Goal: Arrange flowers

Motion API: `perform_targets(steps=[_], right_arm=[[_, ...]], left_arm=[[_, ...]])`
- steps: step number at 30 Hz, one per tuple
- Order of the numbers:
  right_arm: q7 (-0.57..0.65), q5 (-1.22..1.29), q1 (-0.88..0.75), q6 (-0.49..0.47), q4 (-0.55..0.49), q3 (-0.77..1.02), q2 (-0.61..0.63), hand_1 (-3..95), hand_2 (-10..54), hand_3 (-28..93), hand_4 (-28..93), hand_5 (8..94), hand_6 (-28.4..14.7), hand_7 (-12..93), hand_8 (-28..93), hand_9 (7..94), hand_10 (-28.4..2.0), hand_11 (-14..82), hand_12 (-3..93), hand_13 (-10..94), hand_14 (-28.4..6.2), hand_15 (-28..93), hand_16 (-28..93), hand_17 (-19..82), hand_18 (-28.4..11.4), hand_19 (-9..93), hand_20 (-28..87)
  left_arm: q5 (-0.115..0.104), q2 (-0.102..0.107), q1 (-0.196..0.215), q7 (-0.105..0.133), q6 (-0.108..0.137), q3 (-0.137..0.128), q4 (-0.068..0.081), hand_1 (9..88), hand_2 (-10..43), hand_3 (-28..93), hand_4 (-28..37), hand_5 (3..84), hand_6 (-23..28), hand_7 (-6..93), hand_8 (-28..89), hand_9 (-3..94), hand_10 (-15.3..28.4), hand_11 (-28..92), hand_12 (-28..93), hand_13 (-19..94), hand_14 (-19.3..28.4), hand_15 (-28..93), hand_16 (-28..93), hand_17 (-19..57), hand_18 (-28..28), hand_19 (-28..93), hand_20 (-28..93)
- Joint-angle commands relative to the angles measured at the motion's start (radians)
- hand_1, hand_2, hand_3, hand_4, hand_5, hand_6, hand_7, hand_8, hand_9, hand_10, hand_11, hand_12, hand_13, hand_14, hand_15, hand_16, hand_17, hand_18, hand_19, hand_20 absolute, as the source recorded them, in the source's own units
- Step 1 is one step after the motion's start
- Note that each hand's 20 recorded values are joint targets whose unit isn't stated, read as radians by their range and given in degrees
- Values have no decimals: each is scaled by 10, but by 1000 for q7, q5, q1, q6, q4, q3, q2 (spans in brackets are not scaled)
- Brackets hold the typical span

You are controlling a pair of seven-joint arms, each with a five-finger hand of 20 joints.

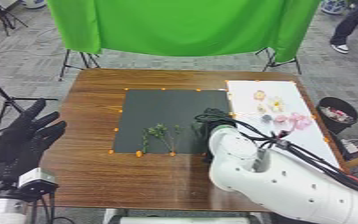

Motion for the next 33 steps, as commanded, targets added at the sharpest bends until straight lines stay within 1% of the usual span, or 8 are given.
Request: perform_targets(steps=[1,4,9,16,19,23,27,33], right_arm=[[6,14,4,-13,17,-7,-27,615,-94,697,-277,853,-49,133,112,937,-109,287,150,937,-50,481,143,736,-58,932,-1],[5,13,4,-6,14,-15,-22,603,-94,691,-267,847,-53,134,105,937,-111,264,162,937,-49,472,146,738,-55,932,-29],[10,23,9,-3,21,-19,-23,580,-95,685,-262,832,-60,130,98,937,-115,235,179,937,-49,451,149,734,-52,932,-51],[14,37,8,-20,14,-3,-17,557,-95,668,-251,798,-62,129,89,937,-124,215,176,937,-50,434,156,731,-48,932,-71],[15,50,-2,-35,2,15,-18,535,-95,661,-245,784,-59,127,85,935,-129,212,172,937,-52,431,158,732,-44,932,-77],[15,49,-4,-46,-6,22,-20,502,-95,662,-233,773,-58,129,74,936,-131,220,170,937,-54,439,157,736,-40,932,-77],[17,36,5,-37,-15,15,-7,473,-95,670,-228,762,-58,133,52,937,-132,222,168,937,-57,443,155,737,-39,932,-74],[-12,24,-11,-17,-64,60,13,422,-93,688,-215,743,-57,149,-89,937,-137,222,166,937,-60,448,148,737,-37,932,-74]], left_arm=[[-4,11,-2,0,-6,4,4,289,72,629,-212,333,77,82,-74,298,187,256,113,203,272,551,-119,-83,274,510,18],[-10,16,6,10,-4,4,3,289,72,630,-211,333,77,82,-74,298,187,256,113,203,272,552,-119,-83,273,510,18],[7,-1,-10,-13,-15,9,6,289,72,631,-210,334,77,83,-75,298,187,256,113,203,272,552,-119,-83,274,511,18],[-11,22,6,11,-6,9,6,291,71,628,-210,336,77,79,-74,301,186,251,114,207,272,547,-119,-80,276,509,17],[5,3,7,-5,-13,3,4,291,71,627,-208,336,77,78,-72,301,186,250,116,208,272,546,-117,-80,281,509,15],[-7,14,17,11,-5,2,3,292,71,626,-207,336,77,77,-72,300,187,247,116,208,272,545,-116,-80,283,508,11],[0,14,10,-1,-9,6,4,292,71,626,-207,335,77,77,-71,300,187,248,117,208,272,545,-116,-80,284,509,8],[-8,12,27,16,0,5,0,293,71,625,-206,335,77,77,-71,300,187,248,117,207,271,545,-115,-80,284,509,6]])
